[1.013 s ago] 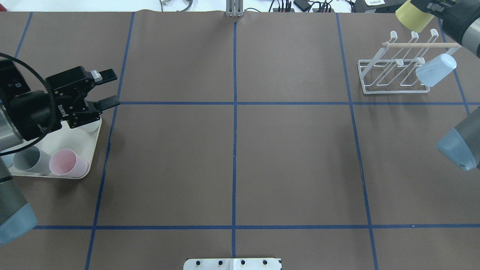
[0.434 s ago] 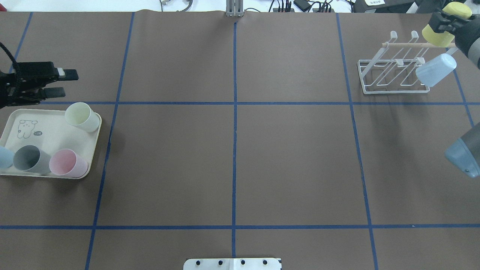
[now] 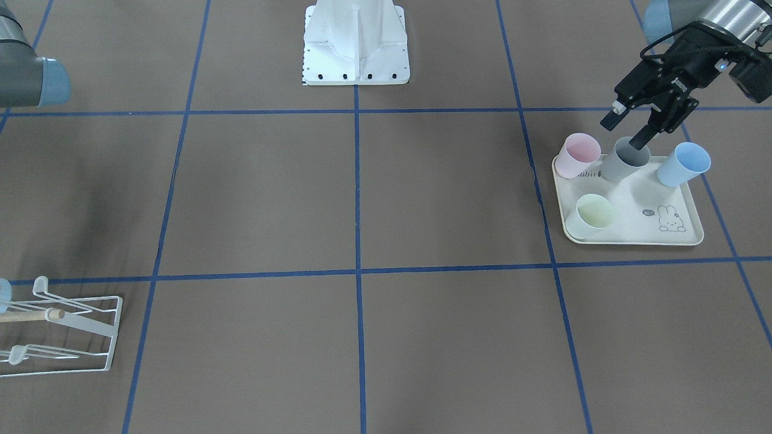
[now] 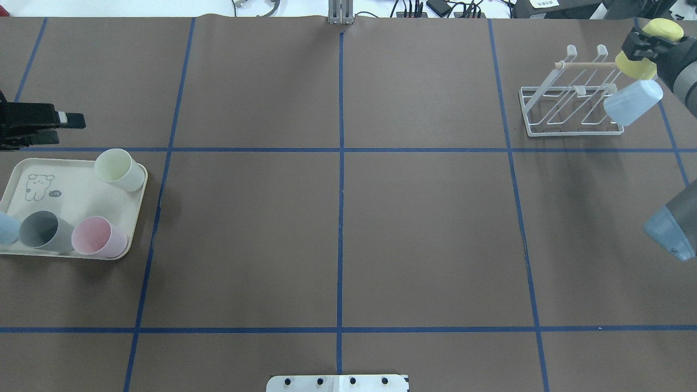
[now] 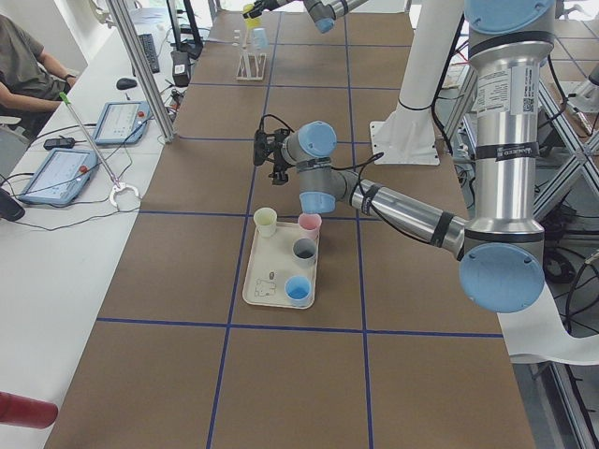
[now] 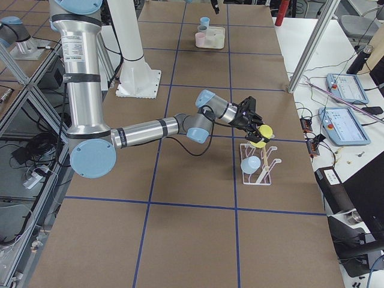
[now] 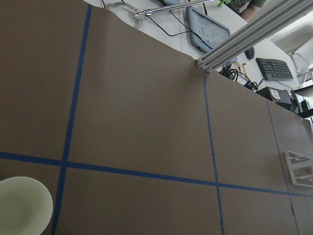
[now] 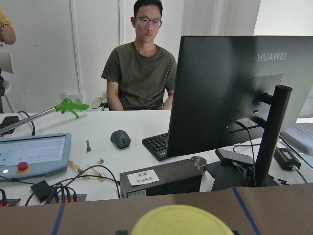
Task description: Transfer IKEA cup to right arm and place on rack
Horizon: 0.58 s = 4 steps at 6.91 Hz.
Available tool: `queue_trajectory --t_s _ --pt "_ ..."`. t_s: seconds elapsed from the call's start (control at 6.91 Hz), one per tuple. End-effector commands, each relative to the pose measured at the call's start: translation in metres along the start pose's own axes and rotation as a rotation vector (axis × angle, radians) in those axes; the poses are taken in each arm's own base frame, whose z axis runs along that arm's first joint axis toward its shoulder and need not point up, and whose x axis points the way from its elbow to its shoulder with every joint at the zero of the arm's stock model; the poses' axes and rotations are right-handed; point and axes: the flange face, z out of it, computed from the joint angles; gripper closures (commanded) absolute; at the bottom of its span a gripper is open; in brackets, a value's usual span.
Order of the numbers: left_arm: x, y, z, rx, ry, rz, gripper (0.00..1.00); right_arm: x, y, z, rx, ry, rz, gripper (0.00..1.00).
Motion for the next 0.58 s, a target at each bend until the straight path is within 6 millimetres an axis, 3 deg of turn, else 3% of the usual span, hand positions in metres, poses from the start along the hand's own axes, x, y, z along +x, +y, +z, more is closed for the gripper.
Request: queue_trajectory --t_s 0.0,0.14,0.43 --pt "-0.003 0.000 0.000 -0.003 -0.009 0.008 0.00 -0.011 0.023 -0.001 -0.035 -0.019 -0.025 1.00" --pt "-0.003 0.000 0.000 -0.003 -0.009 0.008 0.00 -0.012 0.034 -0.003 -0.051 -0.021 -0.035 1.00" --pt "-0.009 0.002 -0.002 -0.007 -0.018 0.026 0.00 -0.012 0.035 -0.002 -0.051 -0.020 -0.038 1.00"
